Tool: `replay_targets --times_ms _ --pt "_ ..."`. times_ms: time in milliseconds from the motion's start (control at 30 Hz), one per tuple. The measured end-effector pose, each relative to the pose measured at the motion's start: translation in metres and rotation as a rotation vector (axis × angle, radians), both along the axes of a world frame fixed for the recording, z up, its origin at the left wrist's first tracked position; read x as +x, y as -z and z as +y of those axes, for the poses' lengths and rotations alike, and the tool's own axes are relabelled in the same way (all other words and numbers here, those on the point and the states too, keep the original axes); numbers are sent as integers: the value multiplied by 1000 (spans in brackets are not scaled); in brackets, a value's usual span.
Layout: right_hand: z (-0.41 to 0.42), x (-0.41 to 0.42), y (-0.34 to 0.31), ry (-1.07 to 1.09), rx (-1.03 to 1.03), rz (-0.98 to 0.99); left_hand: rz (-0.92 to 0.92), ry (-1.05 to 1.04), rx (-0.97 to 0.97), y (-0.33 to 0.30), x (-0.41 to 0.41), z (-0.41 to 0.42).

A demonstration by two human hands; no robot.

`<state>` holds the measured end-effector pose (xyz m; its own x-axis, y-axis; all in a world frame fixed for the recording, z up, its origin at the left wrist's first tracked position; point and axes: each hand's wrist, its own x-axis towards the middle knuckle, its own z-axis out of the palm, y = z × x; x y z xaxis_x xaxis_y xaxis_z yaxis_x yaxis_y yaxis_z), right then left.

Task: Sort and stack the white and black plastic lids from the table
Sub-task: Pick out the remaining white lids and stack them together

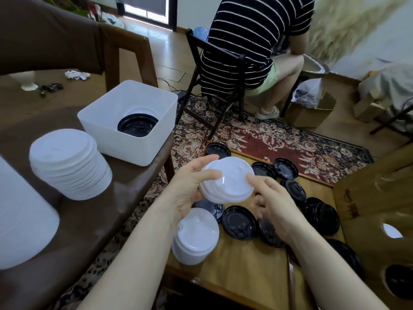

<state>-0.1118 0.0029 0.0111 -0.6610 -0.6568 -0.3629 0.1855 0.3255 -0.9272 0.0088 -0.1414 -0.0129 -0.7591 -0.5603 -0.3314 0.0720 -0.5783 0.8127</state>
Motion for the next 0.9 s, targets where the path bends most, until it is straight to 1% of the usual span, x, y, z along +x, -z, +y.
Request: replay_targets --times_ms 100,233,333,500,600,667,800,900 --pt "-1 -2 -3 9 -76 28 5 12 16 -1 -2 2" --pt "-4 2 -2 62 -175 -118 17 -76 75 -1 -3 2" --pt "-6 8 0 76 -200 -198 25 -89 88 -1 -3 2" --pt "-13 19 3 143 -192 -158 31 -82 102 -1 -4 3" --pt "-15 21 4 171 -189 -152 54 -60 55 -1 -2 3" --pt "-15 22 5 172 -158 -132 61 -47 27 0 -2 2" --pt "-14 20 11 168 -79 -54 31 -92 21 1 -2 2" --pt "-14 19 14 139 -115 -87 38 -90 31 0 -2 3"
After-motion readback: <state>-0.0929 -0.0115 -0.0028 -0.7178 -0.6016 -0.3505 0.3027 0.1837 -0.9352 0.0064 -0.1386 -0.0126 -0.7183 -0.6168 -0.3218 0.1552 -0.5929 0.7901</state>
